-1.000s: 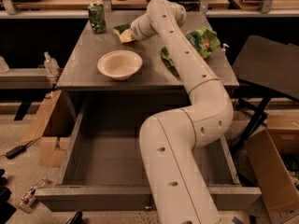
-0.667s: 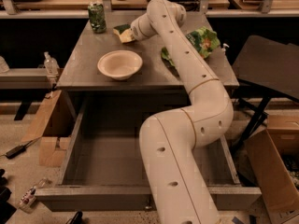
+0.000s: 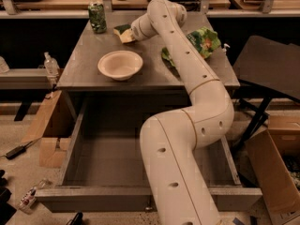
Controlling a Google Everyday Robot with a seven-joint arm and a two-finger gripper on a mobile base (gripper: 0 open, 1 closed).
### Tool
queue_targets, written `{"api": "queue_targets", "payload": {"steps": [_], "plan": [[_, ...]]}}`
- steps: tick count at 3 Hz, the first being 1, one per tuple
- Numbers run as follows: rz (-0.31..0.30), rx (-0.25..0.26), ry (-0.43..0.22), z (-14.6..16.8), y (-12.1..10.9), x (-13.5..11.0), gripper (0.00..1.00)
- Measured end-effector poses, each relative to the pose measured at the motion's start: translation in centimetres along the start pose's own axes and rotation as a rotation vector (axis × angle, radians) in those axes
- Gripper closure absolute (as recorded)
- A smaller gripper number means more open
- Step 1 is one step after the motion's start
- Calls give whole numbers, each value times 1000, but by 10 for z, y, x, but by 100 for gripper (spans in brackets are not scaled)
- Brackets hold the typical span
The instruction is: Place sponge into top drawer
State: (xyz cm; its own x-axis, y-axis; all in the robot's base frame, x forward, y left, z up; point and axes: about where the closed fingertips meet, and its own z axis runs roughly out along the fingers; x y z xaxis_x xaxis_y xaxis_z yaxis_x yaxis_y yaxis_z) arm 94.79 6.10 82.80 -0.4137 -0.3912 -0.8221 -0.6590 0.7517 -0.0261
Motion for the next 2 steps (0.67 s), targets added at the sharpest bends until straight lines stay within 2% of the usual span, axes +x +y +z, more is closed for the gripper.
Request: {"api": "queue_targets", "payload": {"steps": [2], "plan": [[0,0,0,0,0,0,100]]}}
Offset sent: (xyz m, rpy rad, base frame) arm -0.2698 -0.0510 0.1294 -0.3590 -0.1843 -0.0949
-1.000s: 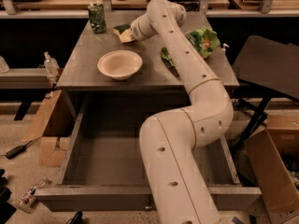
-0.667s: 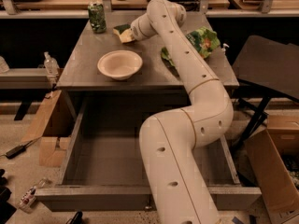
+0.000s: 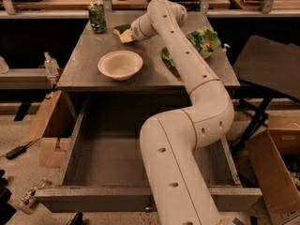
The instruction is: Place sponge into top drawer
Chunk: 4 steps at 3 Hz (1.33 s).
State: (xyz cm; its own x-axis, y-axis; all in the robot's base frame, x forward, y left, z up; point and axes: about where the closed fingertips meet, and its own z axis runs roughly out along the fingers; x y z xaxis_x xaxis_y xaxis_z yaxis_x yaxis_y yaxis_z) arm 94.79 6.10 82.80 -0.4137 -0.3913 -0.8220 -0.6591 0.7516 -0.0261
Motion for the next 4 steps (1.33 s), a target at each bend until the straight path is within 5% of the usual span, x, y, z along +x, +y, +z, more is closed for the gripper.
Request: {"api": "queue_targets", "payload": {"steps": [4], "plan": [[0,0,0,0,0,0,100]]}}
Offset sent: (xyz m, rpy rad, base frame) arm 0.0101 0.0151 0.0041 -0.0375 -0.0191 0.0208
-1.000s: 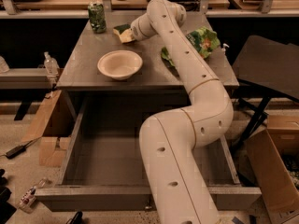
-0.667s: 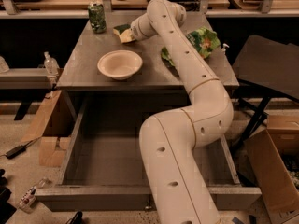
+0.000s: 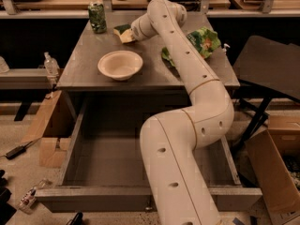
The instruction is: Place sponge into top drawer
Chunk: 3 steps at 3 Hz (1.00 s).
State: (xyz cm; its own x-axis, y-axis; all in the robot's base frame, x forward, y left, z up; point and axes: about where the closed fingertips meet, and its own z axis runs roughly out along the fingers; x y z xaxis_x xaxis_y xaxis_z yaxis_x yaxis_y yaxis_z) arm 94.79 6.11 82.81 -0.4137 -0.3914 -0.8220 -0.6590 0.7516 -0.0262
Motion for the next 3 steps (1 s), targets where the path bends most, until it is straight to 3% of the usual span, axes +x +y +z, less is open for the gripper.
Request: {"api": "queue_targets", "payload": {"steps": [3], "plan": [[0,0,0,-1,0,-1,100]]}}
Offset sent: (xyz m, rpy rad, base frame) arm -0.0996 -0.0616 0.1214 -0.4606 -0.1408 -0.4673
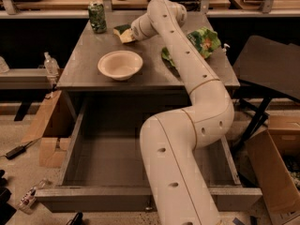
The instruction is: Place sponge into top drawer
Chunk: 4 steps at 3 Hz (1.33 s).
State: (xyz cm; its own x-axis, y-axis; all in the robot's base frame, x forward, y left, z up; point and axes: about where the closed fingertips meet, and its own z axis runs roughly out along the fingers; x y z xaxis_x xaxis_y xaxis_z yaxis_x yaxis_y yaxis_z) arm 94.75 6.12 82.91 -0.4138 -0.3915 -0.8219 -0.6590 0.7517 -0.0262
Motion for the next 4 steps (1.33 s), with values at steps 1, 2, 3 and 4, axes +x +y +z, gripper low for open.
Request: {"api": "queue_targets", "payload": {"steps": [1,2,3,4], "plan": [[0,-3,3,3,1,1,82],[0,-3,3,1,1,0,59],[0,-3,3,1,2,0,35],[0,-3,3,1,2,0,12]]}}
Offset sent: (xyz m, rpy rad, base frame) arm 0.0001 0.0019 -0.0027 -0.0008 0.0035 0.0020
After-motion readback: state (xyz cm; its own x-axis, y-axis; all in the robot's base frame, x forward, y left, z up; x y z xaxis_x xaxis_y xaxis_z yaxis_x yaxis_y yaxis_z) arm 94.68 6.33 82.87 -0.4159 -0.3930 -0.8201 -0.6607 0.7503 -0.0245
